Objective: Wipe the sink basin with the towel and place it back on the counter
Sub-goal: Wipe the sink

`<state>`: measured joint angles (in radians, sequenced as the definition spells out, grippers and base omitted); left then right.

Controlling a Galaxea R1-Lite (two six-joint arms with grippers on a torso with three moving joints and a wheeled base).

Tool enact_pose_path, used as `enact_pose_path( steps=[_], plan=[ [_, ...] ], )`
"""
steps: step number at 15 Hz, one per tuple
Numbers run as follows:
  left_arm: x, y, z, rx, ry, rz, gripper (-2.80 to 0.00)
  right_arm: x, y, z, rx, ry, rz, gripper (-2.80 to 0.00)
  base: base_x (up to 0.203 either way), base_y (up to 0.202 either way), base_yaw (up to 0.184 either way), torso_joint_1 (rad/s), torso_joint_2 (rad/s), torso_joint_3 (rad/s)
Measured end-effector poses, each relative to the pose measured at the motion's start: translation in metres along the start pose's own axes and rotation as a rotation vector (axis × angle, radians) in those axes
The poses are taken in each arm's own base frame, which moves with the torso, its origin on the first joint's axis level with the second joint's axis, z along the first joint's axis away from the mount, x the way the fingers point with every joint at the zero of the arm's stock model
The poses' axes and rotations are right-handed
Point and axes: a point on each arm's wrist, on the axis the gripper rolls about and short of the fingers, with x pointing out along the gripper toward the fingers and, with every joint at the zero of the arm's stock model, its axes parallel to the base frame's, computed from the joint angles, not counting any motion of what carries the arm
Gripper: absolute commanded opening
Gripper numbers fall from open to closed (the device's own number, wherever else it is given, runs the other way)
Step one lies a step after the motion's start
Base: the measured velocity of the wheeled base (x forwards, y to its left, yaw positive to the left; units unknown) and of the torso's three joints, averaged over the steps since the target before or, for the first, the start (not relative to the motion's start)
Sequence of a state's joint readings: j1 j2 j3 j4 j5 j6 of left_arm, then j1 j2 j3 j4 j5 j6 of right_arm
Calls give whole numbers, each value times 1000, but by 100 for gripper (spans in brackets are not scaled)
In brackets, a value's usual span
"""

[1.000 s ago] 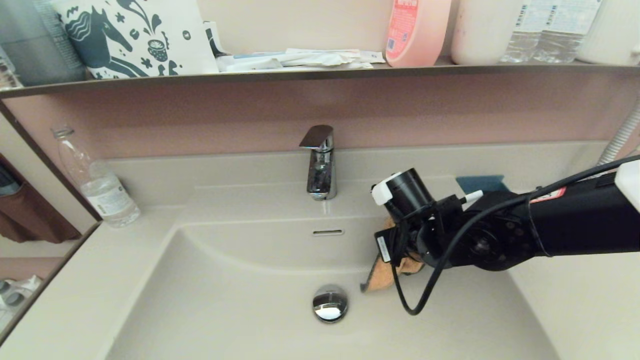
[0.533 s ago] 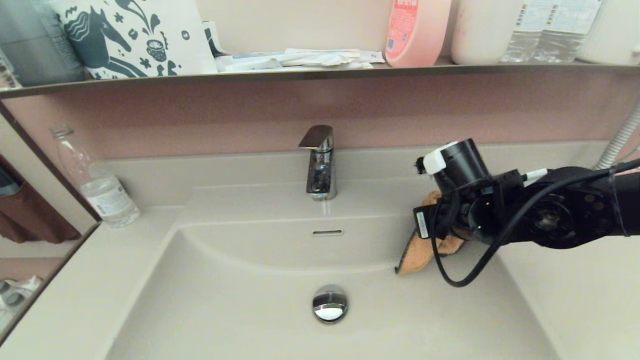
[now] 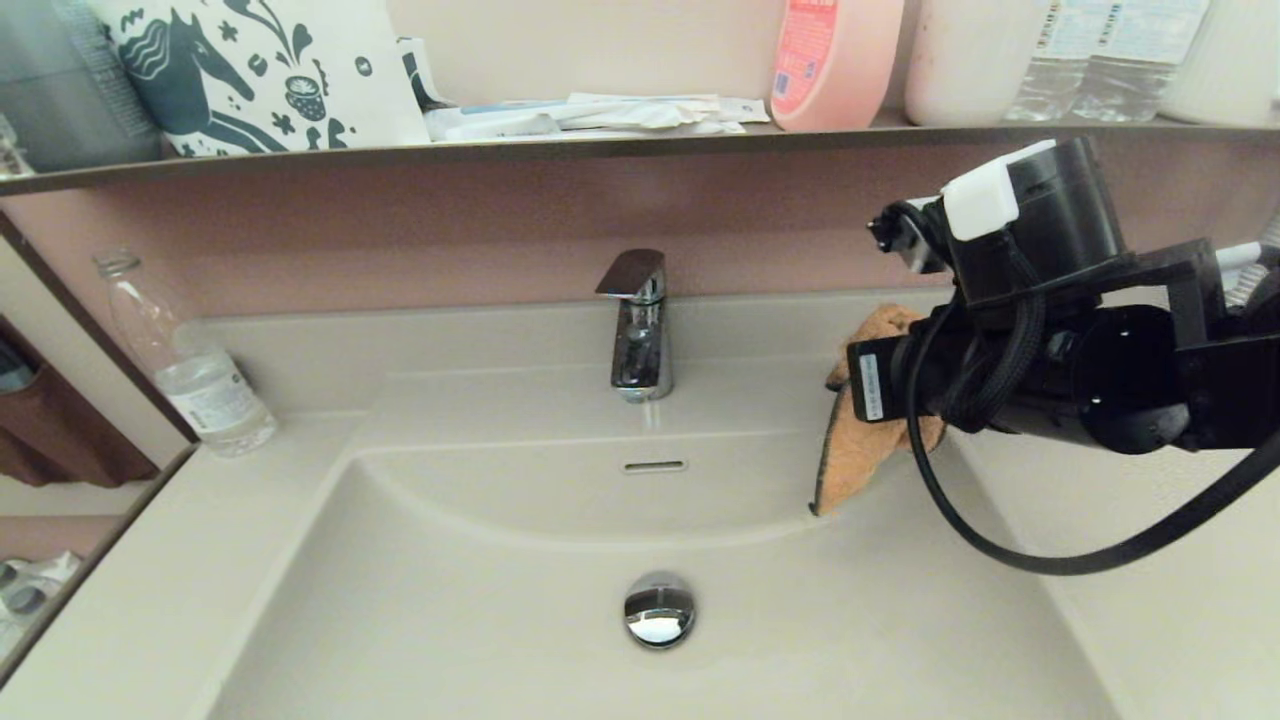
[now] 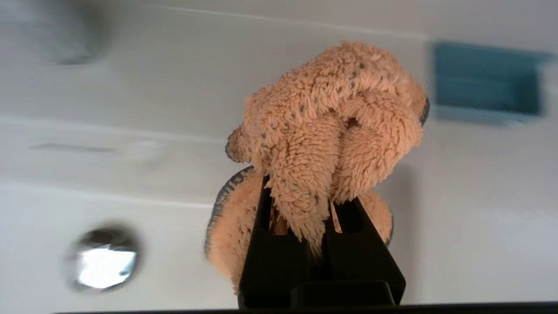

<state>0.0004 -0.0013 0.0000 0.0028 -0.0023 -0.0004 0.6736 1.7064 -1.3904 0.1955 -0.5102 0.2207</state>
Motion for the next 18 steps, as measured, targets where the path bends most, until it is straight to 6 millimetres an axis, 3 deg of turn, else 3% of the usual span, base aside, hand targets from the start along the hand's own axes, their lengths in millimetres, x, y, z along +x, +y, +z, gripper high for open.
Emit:
enact_pose_path(
  steps=[3,5,13,18],
  plan=[
    [0,0,0,0,1,-1,-280,-3,21,7,25,-41,59,-280,0,0,0,0,0,0],
    [0,0,0,0,0,0,-280,8,36,7,36,-56,77,-280,0,0,0,0,0,0],
    [0,0,0,0,0,-1,-280,93,80,-18,39,-45,48,-280,0,0,0,0,0,0],
    [0,0,0,0,0,-1,-280,125,61,-23,20,-21,-35,-280,0,0,0,0,0,0]
  ],
)
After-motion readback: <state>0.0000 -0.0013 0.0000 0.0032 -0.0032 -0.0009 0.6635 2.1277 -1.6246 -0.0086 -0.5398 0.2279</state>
